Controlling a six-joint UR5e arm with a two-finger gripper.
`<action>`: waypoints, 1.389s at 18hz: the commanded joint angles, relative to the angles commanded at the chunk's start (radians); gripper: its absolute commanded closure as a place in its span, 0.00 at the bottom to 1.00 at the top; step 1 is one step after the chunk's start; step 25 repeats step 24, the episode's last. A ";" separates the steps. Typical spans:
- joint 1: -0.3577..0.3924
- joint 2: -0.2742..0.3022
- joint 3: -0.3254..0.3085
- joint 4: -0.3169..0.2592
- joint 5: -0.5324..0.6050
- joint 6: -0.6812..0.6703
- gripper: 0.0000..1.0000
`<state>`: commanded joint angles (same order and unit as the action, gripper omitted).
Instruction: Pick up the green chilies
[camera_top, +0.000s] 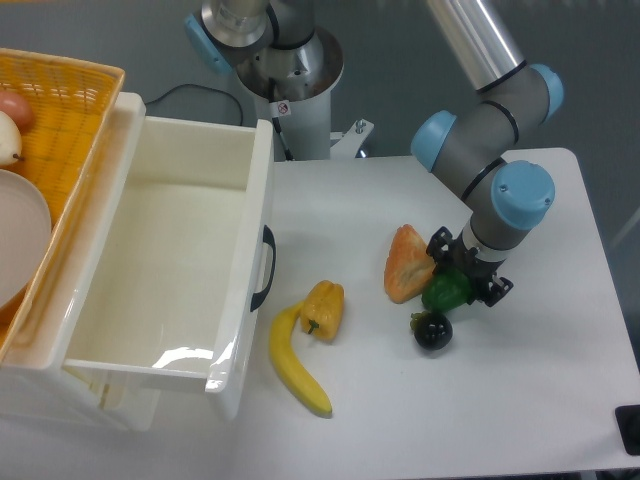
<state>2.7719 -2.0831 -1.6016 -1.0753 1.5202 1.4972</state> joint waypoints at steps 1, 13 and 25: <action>0.000 0.002 0.015 -0.002 0.002 0.000 0.45; 0.014 0.072 0.143 -0.092 0.067 0.006 0.49; 0.018 0.071 0.184 -0.115 0.071 0.009 0.49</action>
